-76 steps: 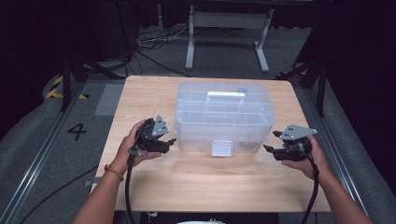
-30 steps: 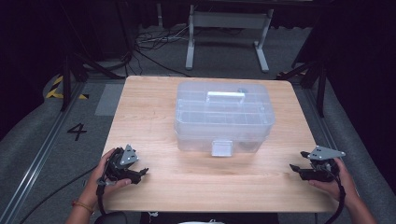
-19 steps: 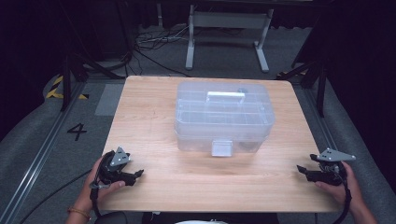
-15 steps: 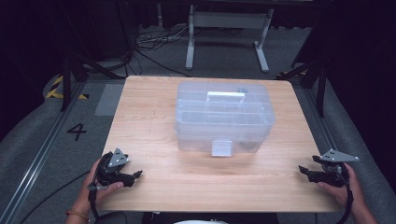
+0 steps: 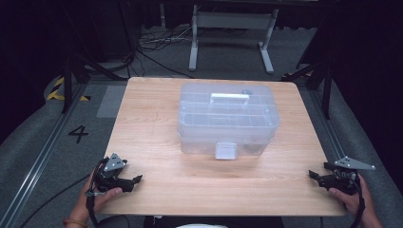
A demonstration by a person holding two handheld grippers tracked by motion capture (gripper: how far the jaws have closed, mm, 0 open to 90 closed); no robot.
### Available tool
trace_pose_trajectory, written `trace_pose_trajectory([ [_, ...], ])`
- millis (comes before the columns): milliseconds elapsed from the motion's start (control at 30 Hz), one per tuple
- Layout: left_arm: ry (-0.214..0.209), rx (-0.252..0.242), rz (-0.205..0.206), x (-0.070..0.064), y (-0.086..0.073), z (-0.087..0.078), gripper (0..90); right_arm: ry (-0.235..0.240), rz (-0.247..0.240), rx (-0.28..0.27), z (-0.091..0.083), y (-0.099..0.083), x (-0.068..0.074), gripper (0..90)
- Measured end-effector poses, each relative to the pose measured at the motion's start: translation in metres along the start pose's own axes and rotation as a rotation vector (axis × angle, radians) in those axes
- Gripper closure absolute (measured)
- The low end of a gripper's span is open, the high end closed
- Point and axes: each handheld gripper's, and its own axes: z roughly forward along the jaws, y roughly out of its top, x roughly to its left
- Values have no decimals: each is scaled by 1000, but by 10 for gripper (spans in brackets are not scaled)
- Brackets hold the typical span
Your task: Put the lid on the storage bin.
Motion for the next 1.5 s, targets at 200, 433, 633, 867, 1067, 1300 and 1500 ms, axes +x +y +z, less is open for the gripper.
trace_pose_trajectory([
  [200, 17, -2, -19, -1, 0, 1, 154, 4, 3, -1, 1, 0, 0, 219],
  [433, 44, -4, -56, -1, 2, 2, 153, -6, 7, 2, 1, 1, 2, 212],
  [633, 49, -4, -58, -1, 2, 3, 154, -12, 15, 4, 3, 2, 3, 207],
  [867, 54, -4, -64, -1, 2, 3, 154, -11, 14, 4, 3, 2, 3, 207],
  [1067, 57, -4, -65, -2, 2, 3, 154, -12, 14, 4, 3, 2, 3, 207],
  [1300, 56, -3, -67, -1, 3, 4, 153, -17, 15, 4, 3, 2, 4, 208],
  [1500, 73, -3, -87, -4, 4, 5, 150, -16, 17, 5, 3, 2, 4, 208],
])
